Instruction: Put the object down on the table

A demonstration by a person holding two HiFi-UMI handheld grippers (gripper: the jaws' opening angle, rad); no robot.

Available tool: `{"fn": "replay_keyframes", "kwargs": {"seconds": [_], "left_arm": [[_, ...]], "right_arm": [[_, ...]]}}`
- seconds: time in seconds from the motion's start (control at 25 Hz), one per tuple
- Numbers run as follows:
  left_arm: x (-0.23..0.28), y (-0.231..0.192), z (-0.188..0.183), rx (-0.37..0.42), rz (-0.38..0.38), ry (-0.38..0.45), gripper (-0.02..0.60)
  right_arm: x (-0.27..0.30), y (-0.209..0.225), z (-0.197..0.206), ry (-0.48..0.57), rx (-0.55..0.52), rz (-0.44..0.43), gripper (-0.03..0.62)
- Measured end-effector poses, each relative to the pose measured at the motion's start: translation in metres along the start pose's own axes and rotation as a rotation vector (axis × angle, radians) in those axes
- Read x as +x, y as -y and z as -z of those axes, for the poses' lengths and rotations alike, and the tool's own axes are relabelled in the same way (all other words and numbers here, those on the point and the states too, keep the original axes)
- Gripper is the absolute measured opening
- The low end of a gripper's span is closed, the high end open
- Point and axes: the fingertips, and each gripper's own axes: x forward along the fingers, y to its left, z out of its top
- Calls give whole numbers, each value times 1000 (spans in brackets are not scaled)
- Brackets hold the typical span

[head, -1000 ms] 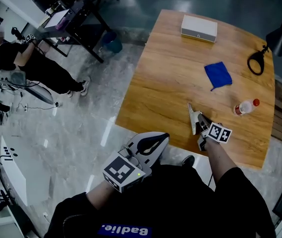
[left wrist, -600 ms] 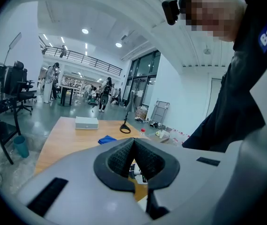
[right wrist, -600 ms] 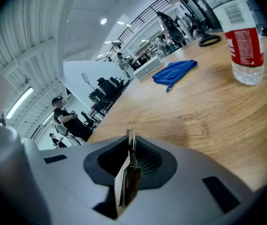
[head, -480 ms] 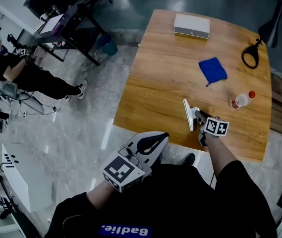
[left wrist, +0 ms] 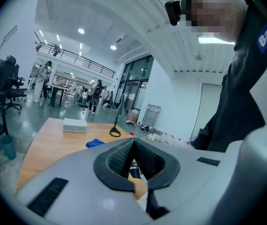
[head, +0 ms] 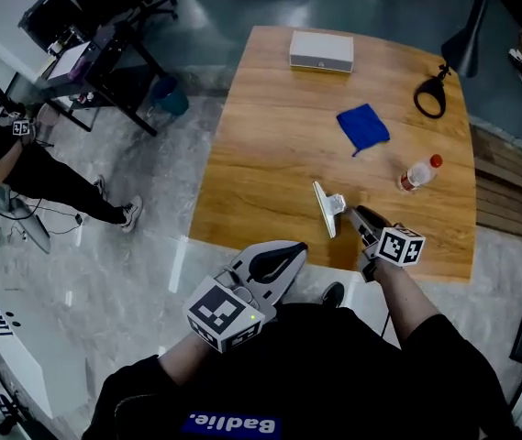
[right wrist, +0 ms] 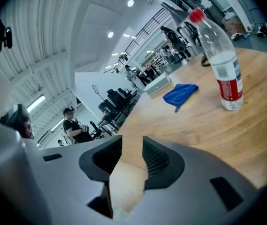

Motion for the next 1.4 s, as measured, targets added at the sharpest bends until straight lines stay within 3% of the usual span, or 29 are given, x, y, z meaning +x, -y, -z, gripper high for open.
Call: {"fn": "replay_keyframes", "kwargs": {"seconds": [0.2,0.36,0.68,1.08,1.4], "left_arm": [[8,12,-6,4,56,19,5],[15,21,-13,21,99,38,5],[17,31,-24,47,142,59,5],[17,38,-28,65,163,58,5],[15,39,-23,63,157,49,5]], "right_arm": [[-30,-81,-35,81,-73,-123,121],[-56,-138,-58,131,-191,-203,121],[-103,-222,-75,188,-394,-310,120],[-125,-268,-66,191,-577,-364,6],[-126,-273,-59,186,-606,-367,5]]}}
